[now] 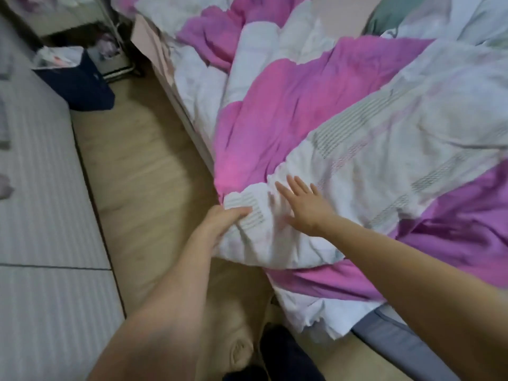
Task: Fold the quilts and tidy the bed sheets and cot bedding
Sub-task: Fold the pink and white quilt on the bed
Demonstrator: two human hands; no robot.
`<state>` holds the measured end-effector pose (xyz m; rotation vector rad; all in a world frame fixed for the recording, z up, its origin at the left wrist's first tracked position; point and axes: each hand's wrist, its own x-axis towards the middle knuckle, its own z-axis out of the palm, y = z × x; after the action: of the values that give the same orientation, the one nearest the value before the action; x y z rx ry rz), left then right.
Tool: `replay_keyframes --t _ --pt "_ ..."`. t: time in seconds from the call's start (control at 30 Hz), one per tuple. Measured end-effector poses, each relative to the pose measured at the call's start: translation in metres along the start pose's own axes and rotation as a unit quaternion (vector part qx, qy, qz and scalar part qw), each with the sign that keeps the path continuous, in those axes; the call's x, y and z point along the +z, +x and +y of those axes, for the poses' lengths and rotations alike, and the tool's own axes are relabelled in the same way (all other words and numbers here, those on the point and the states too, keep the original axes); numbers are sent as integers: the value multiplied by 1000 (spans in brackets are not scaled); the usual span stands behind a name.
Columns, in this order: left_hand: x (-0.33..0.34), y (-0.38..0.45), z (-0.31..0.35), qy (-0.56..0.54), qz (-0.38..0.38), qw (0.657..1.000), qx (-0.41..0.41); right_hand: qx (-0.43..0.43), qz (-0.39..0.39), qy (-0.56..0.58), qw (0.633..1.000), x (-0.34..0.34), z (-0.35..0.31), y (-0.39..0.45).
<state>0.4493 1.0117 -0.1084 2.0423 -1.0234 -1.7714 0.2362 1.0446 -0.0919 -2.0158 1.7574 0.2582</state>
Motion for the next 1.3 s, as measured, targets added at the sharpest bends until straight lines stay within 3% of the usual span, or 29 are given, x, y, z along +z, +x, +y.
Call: replay_keyframes --t 0.07,0.17,0.27,0.33,0.4,0.43,0.5,0.57,0.63,0.7,0.73,0.77,0.8,0.83,0.87,0.9,0.93,0.97,1.0,1.03,1.07,1.1,1.17,1.23,1.3 --pt "15 3 -28 100 -84 991 32 -33 -14 -33 999 27 1 -16" --pt "36 -1 -52 155 -163 971 85 -131 -7 -110 985 61 3 -49" --pt "55 -5 -82 222 -149 956 124 -173 60 -149 972 88 12 -85" --pt "68 -6 -96 207 -100 960 157 -149 28 -190 970 102 25 -103" --pt "80 -11 -98 67 -46 984 159 -84 -45 -223 970 117 43 -113" --pt "84 -13 -95 -62 -44 989 123 -56 -56 -234 969 120 50 -116" --pt "86 -18 -92 -318 -103 942 24 -41 -17 -245 968 122 57 -118" --pt "87 -21 -107 -392 -151 907 -36 -42 30 -222 974 119 66 -118" --pt "89 -34 -133 -298 -175 935 -76 -48 20 -243 969 113 78 -120" --pt "103 -55 -154 -51 -232 967 -97 -32 -1 -250 968 112 98 -123" --pt "115 -63 -162 72 -270 957 -78 -36 -13 -248 968 113 107 -128" --pt "125 -68 -166 151 -254 955 -34 -56 -29 -250 966 114 113 -133" --pt "129 -71 -166 142 -215 966 -16 -85 -46 -245 965 117 114 -135" --pt "133 -77 -164 47 -193 980 -19 -120 -59 -238 962 119 114 -143" --pt "134 -80 -163 -116 -193 973 -46 -149 -59 -223 962 122 113 -149" --pt "133 -81 -162 -292 -209 930 -73 -156 -60 -207 964 125 109 -153" --pt "134 -85 -163 -389 -200 895 -85 -152 -65 -196 966 127 110 -159" --pt "135 -89 -166 -383 -165 905 -88 -138 -80 -196 968 128 109 -165" --pt "136 -93 -169 -282 -105 949 -96 -119 -99 -204 966 129 110 -167" --pt "139 -97 -175 -115 -37 988 -100 -109 -118 -215 963 125 110 -170" --pt "140 -99 -179 64 -3 993 -103 -102 -129 -225 960 120 111 -171" --pt "140 -105 -179 225 0 969 -97 -95 -134 -225 960 110 113 -175" --pt "140 -125 -168 432 -24 898 -82 -90 -115 -222 964 88 118 -183" --pt "143 -141 -145 530 -65 846 -11 -81 -82 -221 968 61 122 -192" --pt "148 -156 -110 554 -104 824 55 -67 -58 -213 973 33 125 -199"
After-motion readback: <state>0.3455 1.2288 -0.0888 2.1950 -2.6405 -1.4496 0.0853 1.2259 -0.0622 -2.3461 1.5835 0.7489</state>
